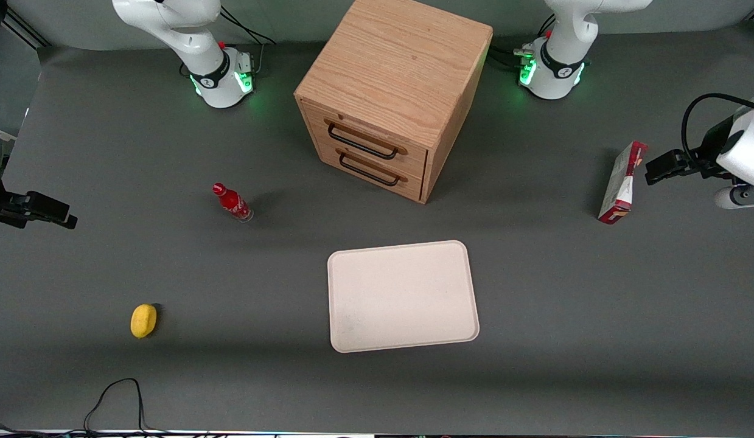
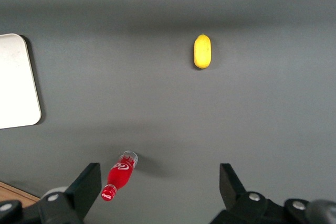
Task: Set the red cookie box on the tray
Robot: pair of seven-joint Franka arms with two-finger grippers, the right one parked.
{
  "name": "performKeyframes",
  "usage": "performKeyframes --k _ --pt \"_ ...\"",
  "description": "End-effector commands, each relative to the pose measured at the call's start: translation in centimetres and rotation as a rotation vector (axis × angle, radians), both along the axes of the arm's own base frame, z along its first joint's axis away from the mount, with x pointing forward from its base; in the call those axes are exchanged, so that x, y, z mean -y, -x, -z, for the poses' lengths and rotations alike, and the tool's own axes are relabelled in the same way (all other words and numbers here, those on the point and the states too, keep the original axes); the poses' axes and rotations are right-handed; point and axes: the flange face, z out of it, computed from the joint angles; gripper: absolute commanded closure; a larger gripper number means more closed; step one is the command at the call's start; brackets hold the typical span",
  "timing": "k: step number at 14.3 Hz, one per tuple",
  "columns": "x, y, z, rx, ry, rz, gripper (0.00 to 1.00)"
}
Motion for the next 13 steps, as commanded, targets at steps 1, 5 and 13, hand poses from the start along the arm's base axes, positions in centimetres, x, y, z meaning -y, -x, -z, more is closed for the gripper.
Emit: performKeyframes --k 1,5,13 --pt "-0.1 -0.4 -0.3 -0.015 -0.016 -0.013 0.00" --pt "-0.3 -0.6 0.0 -0.023 -0.015 -0.013 0.00" --pt "-3.5 0.5 0.0 -0.102 -0.003 0.071 0.00"
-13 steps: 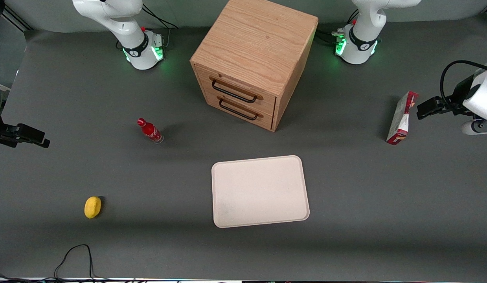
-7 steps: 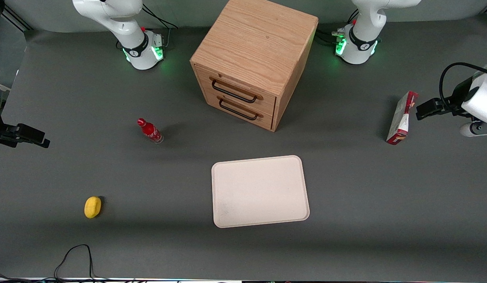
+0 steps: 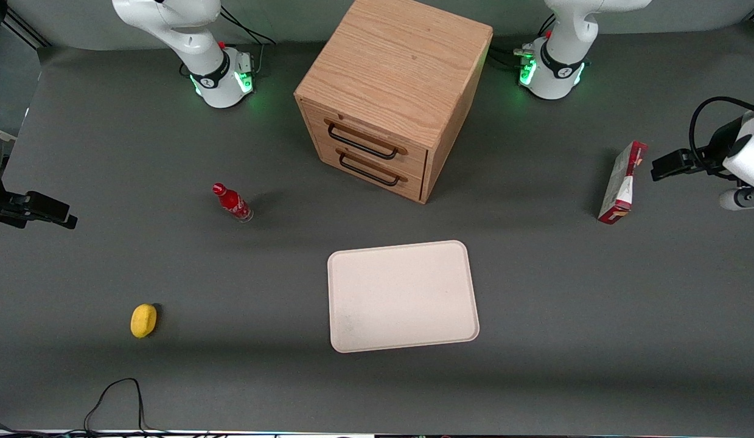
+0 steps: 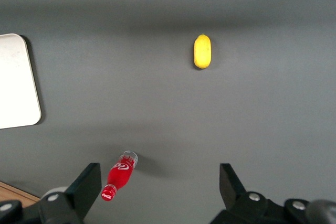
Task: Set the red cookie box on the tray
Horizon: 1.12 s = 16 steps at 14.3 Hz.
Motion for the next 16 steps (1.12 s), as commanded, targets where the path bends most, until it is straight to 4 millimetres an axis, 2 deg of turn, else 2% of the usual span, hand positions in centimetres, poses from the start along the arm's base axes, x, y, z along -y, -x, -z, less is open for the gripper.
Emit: performKeyframes --k 1,2,6,7,11,16 --pt "-2.6 0.4 -1.2 -0.033 -0.013 0.024 0.00" --pt "-4.0 0.8 -1.4 -0.043 -0.008 0.025 0.00" --pt "-14.3 3.5 -2.5 -0.045 0.038 0.107 0.00" --pt "-15.6 4.0 -2.7 -0.041 0.044 0.113 0.00" --pt "-15.9 5.3 -1.8 -0.057 0.067 0.127 0.00" --pt "-14.9 7.5 1.3 -0.062 0.102 0.160 0.00"
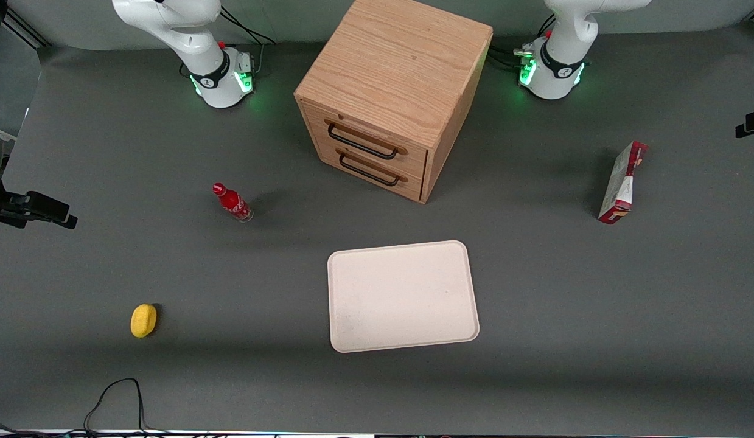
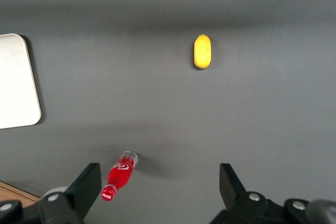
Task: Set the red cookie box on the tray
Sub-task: 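Lower the open left gripper around the top of the red cookie box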
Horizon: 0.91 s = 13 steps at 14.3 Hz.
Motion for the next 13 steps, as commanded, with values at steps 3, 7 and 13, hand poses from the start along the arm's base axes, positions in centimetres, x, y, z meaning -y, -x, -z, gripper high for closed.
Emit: performKeyframes --k 3,7,13 --pt "1.6 4.1 5.4 0.049 0.036 0.051 0.00" --pt "2.5 5.4 13.7 0.102 0.026 0.069 0.00" --pt "4.4 6.3 24.9 0.148 -0.001 0.120 0.00"
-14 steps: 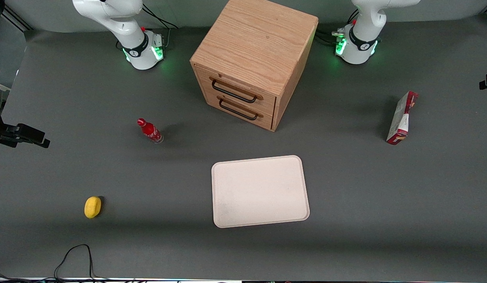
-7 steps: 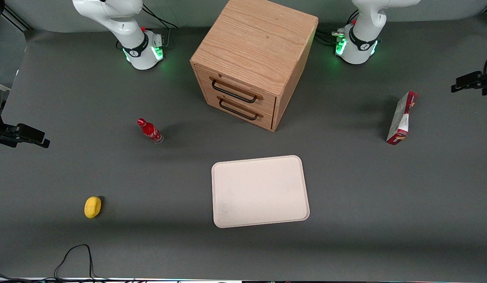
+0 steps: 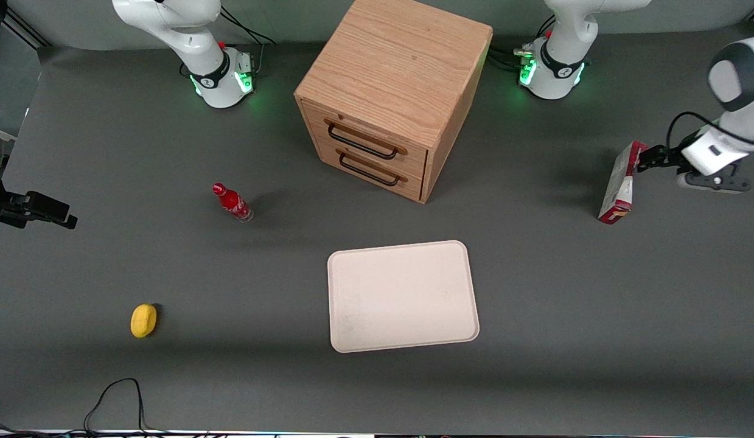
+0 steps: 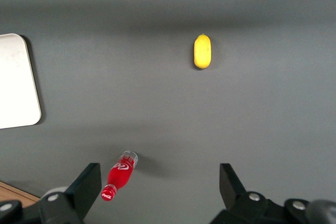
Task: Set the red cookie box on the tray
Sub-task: 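Lower the open left gripper around the top of the red cookie box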
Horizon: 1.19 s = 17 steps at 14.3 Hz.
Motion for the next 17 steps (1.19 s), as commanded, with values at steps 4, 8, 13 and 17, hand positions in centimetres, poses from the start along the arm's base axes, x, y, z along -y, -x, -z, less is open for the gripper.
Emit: performKeyframes --k 4,8,13,17 --pt "0.8 0.9 6.3 0.035 -0.032 0.096 0.00" --pt "0.5 2.7 8.7 0.026 -0.026 0.140 0.00" --pt "-0.2 3.3 9.2 0.017 -0.019 0.153 0.00" --pt "-0.3 3.3 10.0 0.010 -0.023 0.153 0.02"
